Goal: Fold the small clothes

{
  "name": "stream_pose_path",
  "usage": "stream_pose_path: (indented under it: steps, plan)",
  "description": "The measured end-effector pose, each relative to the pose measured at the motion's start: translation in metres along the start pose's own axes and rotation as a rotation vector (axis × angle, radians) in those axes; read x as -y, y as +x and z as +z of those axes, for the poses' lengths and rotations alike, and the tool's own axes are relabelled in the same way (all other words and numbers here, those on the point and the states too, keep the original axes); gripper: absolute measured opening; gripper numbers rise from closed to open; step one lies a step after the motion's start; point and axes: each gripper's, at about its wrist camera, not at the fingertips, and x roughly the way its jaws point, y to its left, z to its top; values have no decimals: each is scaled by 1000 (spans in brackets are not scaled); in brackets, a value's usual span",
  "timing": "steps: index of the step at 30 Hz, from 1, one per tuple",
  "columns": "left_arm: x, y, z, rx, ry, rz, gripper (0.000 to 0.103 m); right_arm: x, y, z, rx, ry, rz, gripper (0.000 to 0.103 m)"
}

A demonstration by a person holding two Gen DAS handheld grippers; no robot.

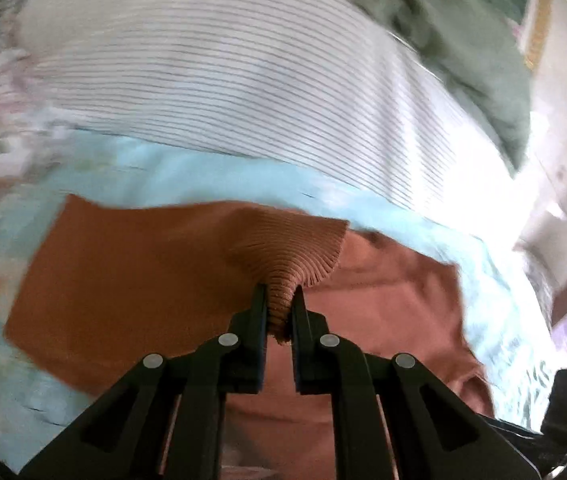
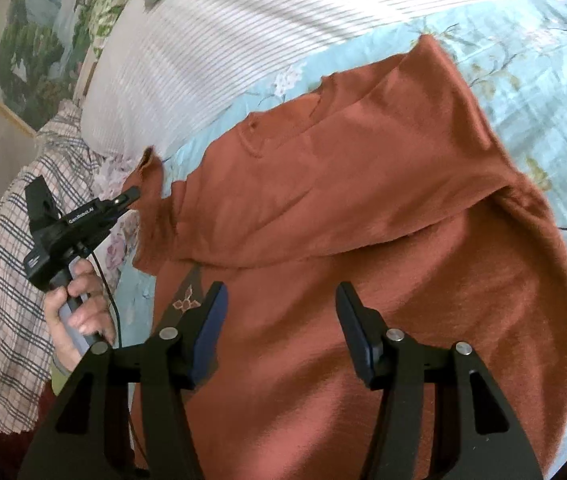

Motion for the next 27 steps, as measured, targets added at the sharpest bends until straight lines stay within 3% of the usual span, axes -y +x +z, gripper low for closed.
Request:
stream_pose_path:
  steps: [6,12,14,17,21,27]
  plan:
    - [68,66,-31,-112,68,-38,8,28,-18,4,41,65,-29,57]
    - [72,116,-60,-242,95,-10,15,45,-15,11,37,109,-37,57]
    - [68,109,-66,-249,86,-19,33,44,-9,15,29,109,-32,57]
    - [55,81,-74,-218,77,-7,53,35,3,26,22,83,-17,58]
    - [11,35,-84,-124,25,139,54,14,33,47,4,38,15,58]
    - [-101,-5,-89,-61,-232,405,54,-2,99,73,-59,13,-1,58]
